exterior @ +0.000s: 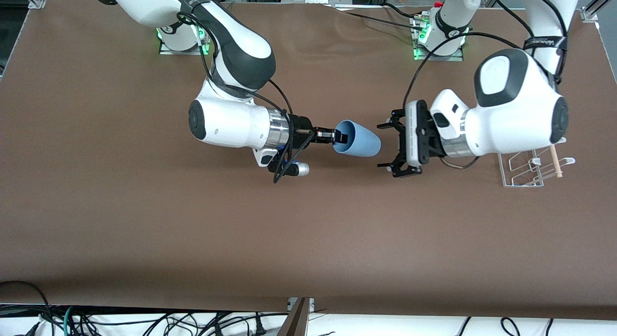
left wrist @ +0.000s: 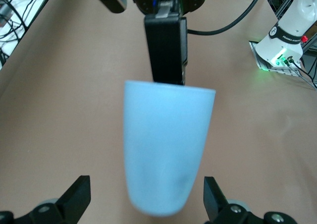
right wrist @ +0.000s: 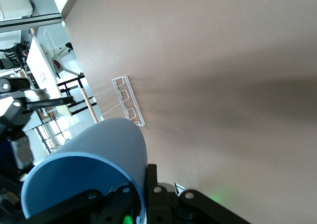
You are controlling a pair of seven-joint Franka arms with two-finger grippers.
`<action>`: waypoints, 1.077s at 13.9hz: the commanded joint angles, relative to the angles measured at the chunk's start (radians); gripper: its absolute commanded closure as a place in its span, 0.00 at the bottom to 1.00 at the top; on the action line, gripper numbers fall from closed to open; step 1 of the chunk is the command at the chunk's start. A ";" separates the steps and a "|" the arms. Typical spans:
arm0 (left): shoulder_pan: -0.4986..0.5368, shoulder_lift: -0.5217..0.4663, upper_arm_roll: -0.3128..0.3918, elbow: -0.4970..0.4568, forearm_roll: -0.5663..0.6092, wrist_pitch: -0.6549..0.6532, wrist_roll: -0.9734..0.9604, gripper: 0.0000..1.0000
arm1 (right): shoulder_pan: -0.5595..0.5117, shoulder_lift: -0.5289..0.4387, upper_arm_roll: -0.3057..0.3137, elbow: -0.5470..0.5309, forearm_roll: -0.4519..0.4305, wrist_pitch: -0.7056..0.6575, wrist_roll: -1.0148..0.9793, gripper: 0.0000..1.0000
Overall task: Transfer cup to left arm and place on rack
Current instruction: 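Hold the cup out while the left gripper reaches toward it, then close the left gripper on the cup and open the right gripper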
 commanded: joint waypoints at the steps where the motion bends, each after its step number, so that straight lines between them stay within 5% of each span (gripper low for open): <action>1: 0.003 -0.018 -0.034 -0.070 -0.028 0.076 0.040 0.00 | -0.010 0.008 0.018 0.024 0.017 -0.013 0.007 1.00; 5: 0.000 -0.022 -0.044 -0.076 -0.011 0.079 0.042 0.06 | -0.012 0.008 0.017 0.024 0.017 -0.013 0.007 1.00; 8: 0.002 -0.021 -0.044 -0.076 -0.011 0.079 0.069 0.77 | -0.015 0.008 0.017 0.024 0.017 -0.013 0.006 1.00; 10: 0.002 -0.021 -0.044 -0.074 -0.011 0.074 0.068 0.93 | -0.015 0.008 0.018 0.024 0.017 -0.013 0.006 1.00; 13: 0.013 -0.022 -0.042 -0.068 -0.011 0.064 0.063 0.96 | -0.016 0.008 0.018 0.024 0.017 -0.015 0.006 1.00; 15: 0.019 -0.022 -0.034 -0.059 -0.011 0.013 0.059 0.97 | -0.021 0.006 0.018 0.024 0.014 -0.016 -0.008 0.03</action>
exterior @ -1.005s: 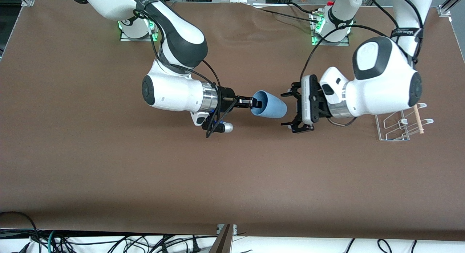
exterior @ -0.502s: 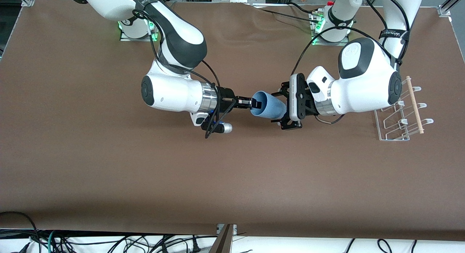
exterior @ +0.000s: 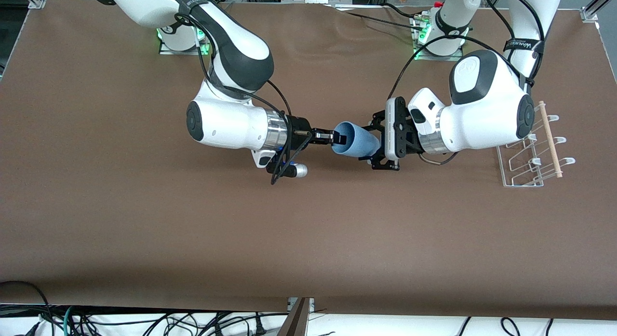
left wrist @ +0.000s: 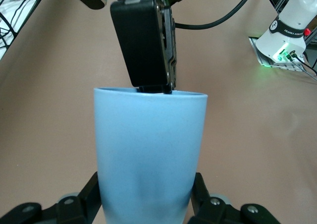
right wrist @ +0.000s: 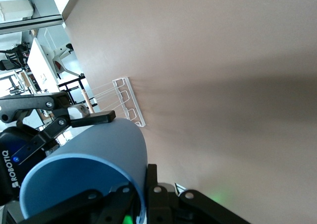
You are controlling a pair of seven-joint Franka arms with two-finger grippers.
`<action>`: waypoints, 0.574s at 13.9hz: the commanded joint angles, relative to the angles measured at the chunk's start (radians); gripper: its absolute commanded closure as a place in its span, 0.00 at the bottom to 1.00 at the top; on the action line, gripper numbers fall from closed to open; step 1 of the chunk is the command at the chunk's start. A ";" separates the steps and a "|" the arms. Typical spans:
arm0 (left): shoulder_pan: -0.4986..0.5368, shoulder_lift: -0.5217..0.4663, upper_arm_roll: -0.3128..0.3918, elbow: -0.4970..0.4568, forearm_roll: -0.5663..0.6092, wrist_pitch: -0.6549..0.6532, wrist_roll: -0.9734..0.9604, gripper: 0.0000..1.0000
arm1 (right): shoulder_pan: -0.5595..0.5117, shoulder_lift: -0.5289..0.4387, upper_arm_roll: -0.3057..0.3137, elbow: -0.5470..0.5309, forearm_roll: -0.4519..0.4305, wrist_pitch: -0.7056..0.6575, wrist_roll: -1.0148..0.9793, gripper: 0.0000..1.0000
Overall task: Transfer cup to left arm and place on rack
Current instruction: 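Close the left gripper on the cup and open the right gripper, then carry the cup to the rack while the right gripper withdraws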
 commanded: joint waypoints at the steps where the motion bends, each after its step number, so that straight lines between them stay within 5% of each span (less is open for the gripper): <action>1: 0.019 -0.020 0.011 -0.007 -0.010 -0.068 0.022 0.97 | -0.018 0.006 0.017 0.023 0.012 -0.014 -0.006 0.00; 5: 0.037 -0.029 0.028 -0.005 0.018 -0.146 0.019 1.00 | -0.060 -0.009 0.018 0.023 0.013 -0.017 -0.003 0.00; 8: 0.056 -0.049 0.059 0.016 0.192 -0.283 -0.044 1.00 | -0.135 -0.038 0.012 0.029 0.007 -0.134 -0.012 0.00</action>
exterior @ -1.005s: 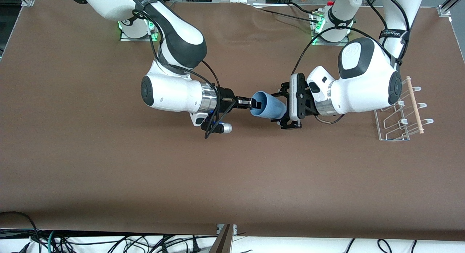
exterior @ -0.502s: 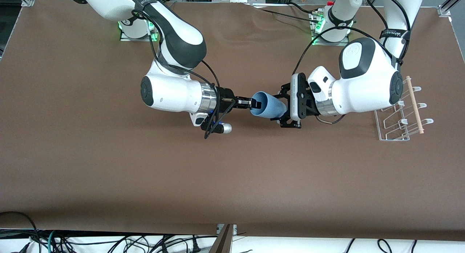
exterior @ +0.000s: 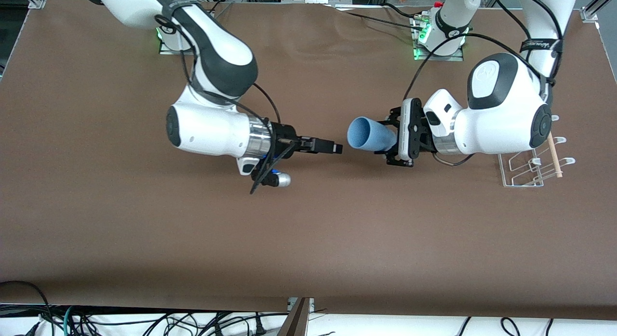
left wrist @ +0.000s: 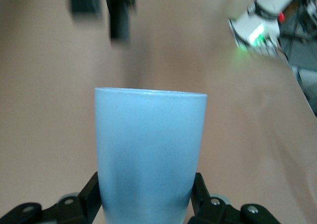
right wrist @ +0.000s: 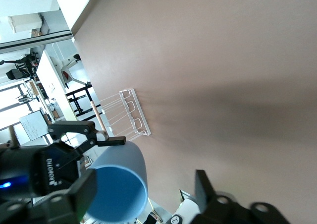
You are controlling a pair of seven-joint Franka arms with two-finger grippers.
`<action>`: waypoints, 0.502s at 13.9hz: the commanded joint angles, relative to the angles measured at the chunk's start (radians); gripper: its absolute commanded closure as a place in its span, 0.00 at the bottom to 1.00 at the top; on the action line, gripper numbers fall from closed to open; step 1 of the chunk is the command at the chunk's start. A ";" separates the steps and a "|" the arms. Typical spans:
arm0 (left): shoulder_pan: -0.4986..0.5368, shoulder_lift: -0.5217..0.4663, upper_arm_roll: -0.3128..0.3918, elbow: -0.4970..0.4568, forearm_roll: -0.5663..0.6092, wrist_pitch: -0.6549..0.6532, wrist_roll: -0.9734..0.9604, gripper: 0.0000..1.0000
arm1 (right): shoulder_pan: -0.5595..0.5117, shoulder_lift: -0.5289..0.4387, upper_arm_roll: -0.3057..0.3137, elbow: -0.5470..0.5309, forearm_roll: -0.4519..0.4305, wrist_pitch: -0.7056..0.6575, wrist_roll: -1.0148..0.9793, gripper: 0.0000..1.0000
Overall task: Transfer cup to left arm and place on rack
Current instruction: 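Carry the cup to the rack while the right gripper withdraws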
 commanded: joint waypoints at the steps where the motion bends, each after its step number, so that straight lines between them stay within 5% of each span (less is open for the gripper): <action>1: 0.023 -0.035 0.018 0.031 0.161 -0.131 -0.074 1.00 | -0.091 -0.041 0.005 0.007 -0.008 -0.131 -0.036 0.00; 7: 0.037 -0.037 0.040 0.110 0.580 -0.400 -0.334 1.00 | -0.240 -0.081 0.002 0.006 -0.351 -0.372 -0.134 0.00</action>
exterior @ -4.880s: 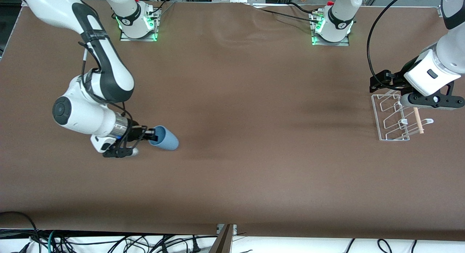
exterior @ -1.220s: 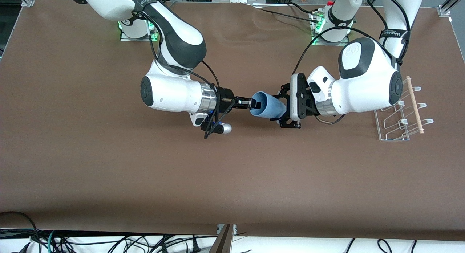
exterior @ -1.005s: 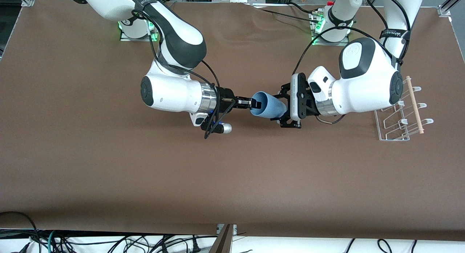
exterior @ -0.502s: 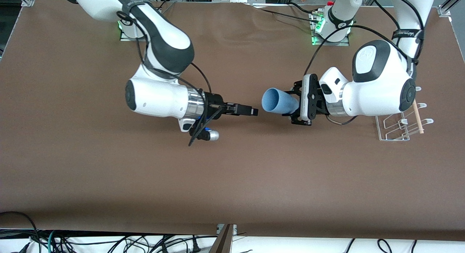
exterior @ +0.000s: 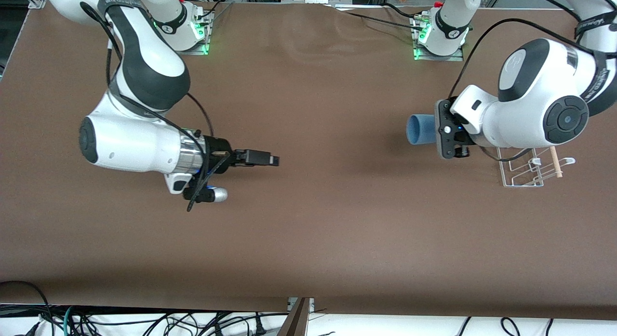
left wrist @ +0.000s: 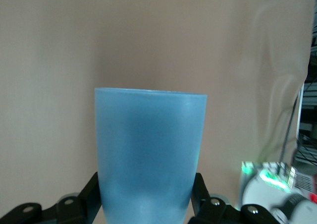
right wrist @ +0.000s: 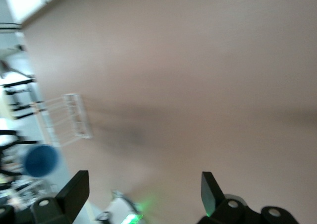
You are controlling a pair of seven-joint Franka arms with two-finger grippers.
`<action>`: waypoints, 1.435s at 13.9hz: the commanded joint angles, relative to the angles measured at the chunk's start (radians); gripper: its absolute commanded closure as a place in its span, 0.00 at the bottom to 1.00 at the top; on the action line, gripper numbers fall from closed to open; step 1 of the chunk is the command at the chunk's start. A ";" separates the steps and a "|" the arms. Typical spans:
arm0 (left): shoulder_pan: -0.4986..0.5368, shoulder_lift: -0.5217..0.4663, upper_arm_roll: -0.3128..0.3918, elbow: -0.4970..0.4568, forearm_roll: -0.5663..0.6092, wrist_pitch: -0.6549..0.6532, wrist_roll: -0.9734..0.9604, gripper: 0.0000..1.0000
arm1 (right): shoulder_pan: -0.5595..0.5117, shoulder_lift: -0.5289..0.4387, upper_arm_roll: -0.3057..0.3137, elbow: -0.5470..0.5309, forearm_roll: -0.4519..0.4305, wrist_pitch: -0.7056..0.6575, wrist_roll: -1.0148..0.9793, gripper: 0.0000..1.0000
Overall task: Transfer cup to left arm and place on rack
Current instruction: 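Carry the cup to the rack while the right gripper withdraws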
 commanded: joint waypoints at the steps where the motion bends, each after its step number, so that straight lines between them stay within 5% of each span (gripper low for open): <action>1: 0.001 -0.004 -0.002 0.039 0.190 -0.107 -0.059 1.00 | -0.076 -0.023 0.009 -0.008 -0.130 -0.133 -0.049 0.00; 4: -0.007 -0.009 -0.010 0.071 0.424 -0.272 -0.067 0.99 | -0.130 -0.053 -0.002 -0.009 -0.348 -0.178 -0.235 0.00; 10: -0.030 0.048 -0.008 -0.033 0.824 -0.426 -0.209 0.97 | -0.133 -0.179 -0.157 -0.066 -0.474 -0.229 -0.296 0.00; 15: -0.027 -0.029 -0.012 -0.370 1.039 -0.290 -0.518 0.97 | -0.133 -0.337 -0.251 -0.163 -0.548 -0.214 -0.290 0.00; 20: -0.024 -0.156 -0.013 -0.700 1.158 -0.142 -0.769 0.97 | -0.135 -0.457 -0.255 -0.267 -0.591 -0.214 -0.292 0.00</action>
